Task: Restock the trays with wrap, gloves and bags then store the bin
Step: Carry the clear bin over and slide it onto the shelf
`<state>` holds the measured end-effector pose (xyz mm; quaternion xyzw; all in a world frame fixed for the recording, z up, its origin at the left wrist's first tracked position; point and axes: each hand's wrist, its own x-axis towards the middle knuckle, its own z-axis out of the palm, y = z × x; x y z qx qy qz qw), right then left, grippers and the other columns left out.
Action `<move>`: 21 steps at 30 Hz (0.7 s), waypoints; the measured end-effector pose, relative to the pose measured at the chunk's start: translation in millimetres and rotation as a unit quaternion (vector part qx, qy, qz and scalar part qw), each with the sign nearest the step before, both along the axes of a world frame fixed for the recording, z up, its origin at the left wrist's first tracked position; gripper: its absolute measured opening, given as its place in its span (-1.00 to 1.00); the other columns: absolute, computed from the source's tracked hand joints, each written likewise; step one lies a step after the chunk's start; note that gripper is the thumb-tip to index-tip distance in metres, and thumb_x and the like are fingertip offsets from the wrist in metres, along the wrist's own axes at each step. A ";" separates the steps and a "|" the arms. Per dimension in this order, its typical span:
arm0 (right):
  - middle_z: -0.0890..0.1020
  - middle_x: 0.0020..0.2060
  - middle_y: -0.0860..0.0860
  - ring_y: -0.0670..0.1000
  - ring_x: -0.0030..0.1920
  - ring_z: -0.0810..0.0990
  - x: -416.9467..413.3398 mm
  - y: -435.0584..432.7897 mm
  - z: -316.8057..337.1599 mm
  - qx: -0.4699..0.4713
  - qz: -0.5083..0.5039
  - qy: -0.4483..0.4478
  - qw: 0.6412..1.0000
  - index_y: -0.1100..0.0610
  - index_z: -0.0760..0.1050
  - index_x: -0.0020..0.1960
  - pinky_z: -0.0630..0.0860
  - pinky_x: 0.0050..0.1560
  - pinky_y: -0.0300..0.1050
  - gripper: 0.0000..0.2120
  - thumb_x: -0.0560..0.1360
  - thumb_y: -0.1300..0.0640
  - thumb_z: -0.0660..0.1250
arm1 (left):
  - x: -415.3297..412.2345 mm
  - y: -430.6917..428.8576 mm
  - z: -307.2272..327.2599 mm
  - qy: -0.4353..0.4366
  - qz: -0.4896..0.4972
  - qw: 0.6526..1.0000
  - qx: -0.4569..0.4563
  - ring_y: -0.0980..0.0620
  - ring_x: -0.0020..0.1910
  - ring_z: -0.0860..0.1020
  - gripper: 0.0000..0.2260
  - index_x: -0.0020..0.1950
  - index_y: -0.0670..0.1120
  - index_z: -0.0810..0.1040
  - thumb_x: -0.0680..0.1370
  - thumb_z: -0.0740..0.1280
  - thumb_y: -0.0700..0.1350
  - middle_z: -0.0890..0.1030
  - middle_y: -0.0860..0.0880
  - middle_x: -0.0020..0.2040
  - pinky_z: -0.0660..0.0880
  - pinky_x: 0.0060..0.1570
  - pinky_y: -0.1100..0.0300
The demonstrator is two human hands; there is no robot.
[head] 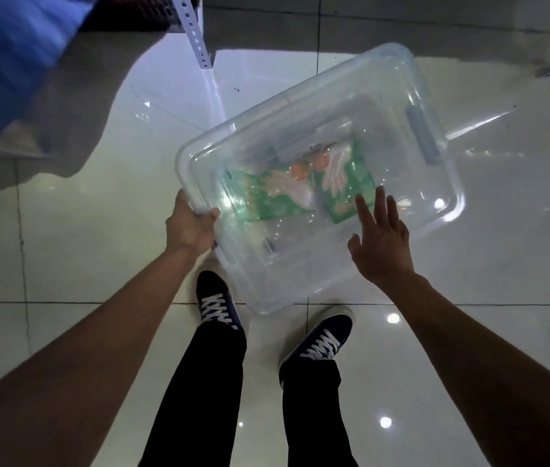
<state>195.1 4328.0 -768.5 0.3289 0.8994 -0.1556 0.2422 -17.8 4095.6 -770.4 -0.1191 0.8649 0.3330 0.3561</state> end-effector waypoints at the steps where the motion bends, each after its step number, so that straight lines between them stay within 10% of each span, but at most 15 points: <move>1: -0.18 0.60 0.15 0.21 0.60 -0.16 2.7 -5.6 -0.5 0.000 0.001 0.004 1.000 0.04 -0.09 0.63 0.22 0.48 0.28 -0.23 0.56 0.08 0.27 | -8.2 5.5 1.2 0.041 -0.022 0.999 0.003 -0.02 -0.12 0.56 -0.54 0.44 -0.03 0.35 0.56 0.37 -0.16 0.58 -0.05 0.06 0.48 -0.34 0.44; 6: -0.20 0.59 0.21 0.26 0.59 -0.17 -6.7 -41.2 2.1 -0.011 -0.072 -0.006 0.997 0.07 -0.12 0.63 0.26 0.44 0.30 -0.14 0.50 0.04 0.31 | -23.3 22.9 -0.8 0.057 -0.123 0.990 0.025 -0.06 0.45 0.38 -0.21 0.61 0.10 -0.01 0.50 0.39 -0.05 0.36 -0.04 0.51 0.36 0.42 -0.05; 15: -0.23 0.59 0.17 0.26 0.57 -0.09 10.0 -82.7 19.0 -0.051 -0.139 -0.076 0.986 -0.02 -0.21 0.61 0.18 0.41 0.35 -0.16 0.55 -0.04 0.27 | -39.4 71.6 18.0 0.082 -0.318 0.943 -0.045 -0.10 0.61 -0.02 -0.32 0.62 0.07 0.01 0.60 0.30 -0.02 -0.14 -0.09 0.64 0.07 0.54 0.04; 21: 0.35 0.46 0.09 0.20 0.39 0.36 33.7 -38.0 15.0 -0.011 -0.184 0.091 0.979 0.00 0.44 0.41 0.32 0.32 0.27 -0.53 0.51 0.11 0.37 | 25.4 117.7 14.5 0.200 -0.515 0.830 -0.072 -0.18 0.60 -0.22 -0.36 0.62 0.05 0.08 0.57 0.25 -0.05 -0.16 -0.14 0.64 -0.07 0.51 -0.28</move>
